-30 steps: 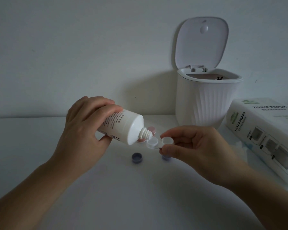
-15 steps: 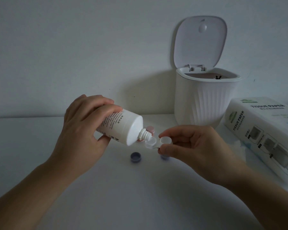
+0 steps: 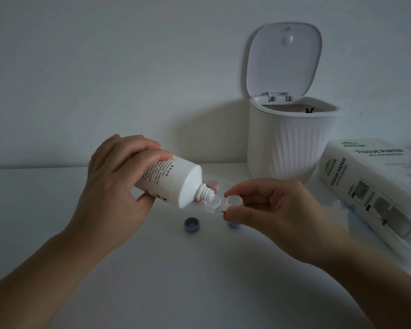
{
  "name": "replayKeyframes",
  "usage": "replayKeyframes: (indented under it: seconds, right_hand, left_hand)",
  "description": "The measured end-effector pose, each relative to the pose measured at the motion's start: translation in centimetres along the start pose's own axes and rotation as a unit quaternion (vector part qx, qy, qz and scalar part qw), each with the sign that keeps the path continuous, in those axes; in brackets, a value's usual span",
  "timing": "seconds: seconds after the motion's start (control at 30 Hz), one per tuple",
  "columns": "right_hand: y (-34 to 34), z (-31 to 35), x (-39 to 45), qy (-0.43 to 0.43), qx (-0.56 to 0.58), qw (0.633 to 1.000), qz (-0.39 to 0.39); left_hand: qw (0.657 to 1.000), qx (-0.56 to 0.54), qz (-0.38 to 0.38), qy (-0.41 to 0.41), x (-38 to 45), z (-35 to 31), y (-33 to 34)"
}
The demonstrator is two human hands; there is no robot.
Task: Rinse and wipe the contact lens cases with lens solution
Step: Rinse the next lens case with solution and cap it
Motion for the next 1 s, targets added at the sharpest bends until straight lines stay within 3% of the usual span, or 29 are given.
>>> replayKeyframes:
  seconds: [1.0]
  right_hand:
    - [-0.04,-0.24,0.19,-0.006,0.004,1.0,0.004]
  left_hand:
    - [1.0,0.009,-0.005,-0.007,-0.01,0.23,0.02]
Point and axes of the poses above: each hand's wrist, its own x-axis towards the middle knuckle, its own y-axis out of the palm, z = x × y, the point moved 8 cm from there along x, towards the middle knuckle, and after that the axes turned 12 degrees about x, right-handed, at the moved point
